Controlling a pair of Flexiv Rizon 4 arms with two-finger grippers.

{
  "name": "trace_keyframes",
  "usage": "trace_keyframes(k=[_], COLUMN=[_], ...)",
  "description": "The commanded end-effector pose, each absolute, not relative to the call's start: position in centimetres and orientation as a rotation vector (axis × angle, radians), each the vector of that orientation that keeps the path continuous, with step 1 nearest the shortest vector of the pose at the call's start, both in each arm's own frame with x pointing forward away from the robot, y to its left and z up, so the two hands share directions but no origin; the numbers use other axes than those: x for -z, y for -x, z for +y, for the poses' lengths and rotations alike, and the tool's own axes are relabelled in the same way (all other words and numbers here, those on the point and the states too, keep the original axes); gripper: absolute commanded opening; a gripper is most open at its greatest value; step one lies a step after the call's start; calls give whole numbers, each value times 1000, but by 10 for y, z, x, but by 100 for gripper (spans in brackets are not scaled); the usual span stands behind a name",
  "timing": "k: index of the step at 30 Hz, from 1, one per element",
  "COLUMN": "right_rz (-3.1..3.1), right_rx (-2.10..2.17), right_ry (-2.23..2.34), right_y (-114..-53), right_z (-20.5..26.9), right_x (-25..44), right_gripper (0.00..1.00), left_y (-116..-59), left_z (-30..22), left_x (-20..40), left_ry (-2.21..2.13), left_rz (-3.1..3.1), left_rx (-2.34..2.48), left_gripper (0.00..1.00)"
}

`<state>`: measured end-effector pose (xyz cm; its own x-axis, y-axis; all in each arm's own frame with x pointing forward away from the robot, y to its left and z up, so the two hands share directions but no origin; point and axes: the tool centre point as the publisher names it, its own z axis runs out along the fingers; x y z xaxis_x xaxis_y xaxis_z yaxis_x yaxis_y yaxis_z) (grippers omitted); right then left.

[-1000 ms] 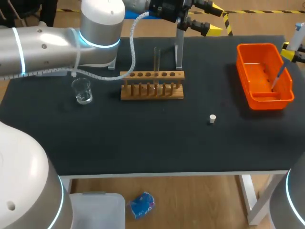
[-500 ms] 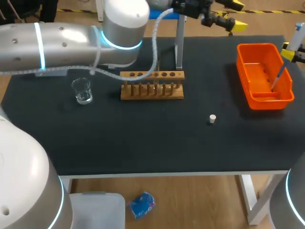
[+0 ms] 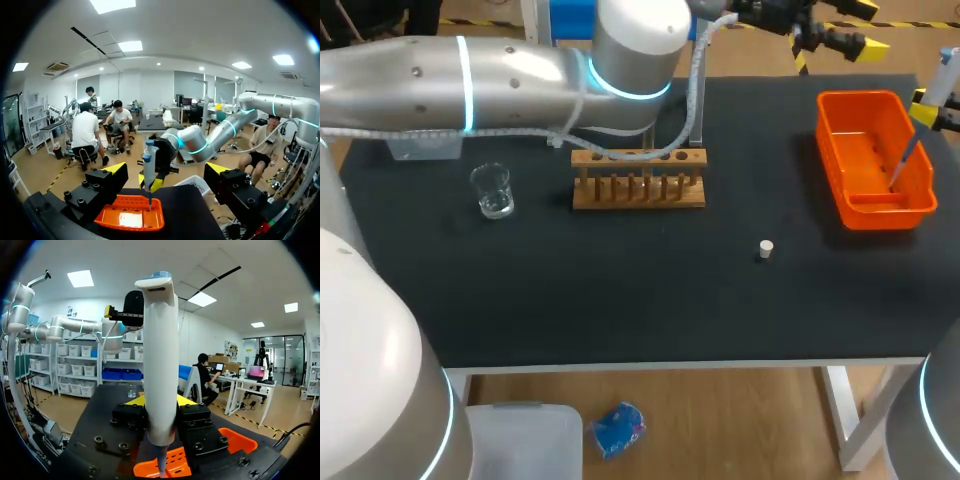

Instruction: Invert the test tube, pick up the pipette, mount the tip to pipette, aspirate from beaker and dispense into the tube, eject the tip, return the pipette, and cap with the stopper.

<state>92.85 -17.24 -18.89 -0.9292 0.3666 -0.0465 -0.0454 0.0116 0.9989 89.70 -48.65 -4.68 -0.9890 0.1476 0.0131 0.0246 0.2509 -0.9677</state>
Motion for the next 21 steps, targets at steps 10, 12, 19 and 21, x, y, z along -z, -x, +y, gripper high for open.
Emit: trace_keyframes(k=[10,12,19,21], right_rz=[1999,1999,1999,1999], right_rx=[-1992,-1992,-1992,-1992], right_ry=[-333,-333,-333,-333], right_y=[-928,-928,-928,-928], right_z=[-172,-172,-172,-172], right_x=[189,189,189,189], right_gripper=[0,0,0,0], left_y=[-902,-902,-907,-911], left_z=[-499,-499,-519,-531], left_x=[49,49,44,43], left_ry=[175,175,200,178], left_rz=[-2398,-2398,-2406,-2448], left_rx=[-1851,-1851,-1835,-1795], left_gripper=[100,100,100,100])
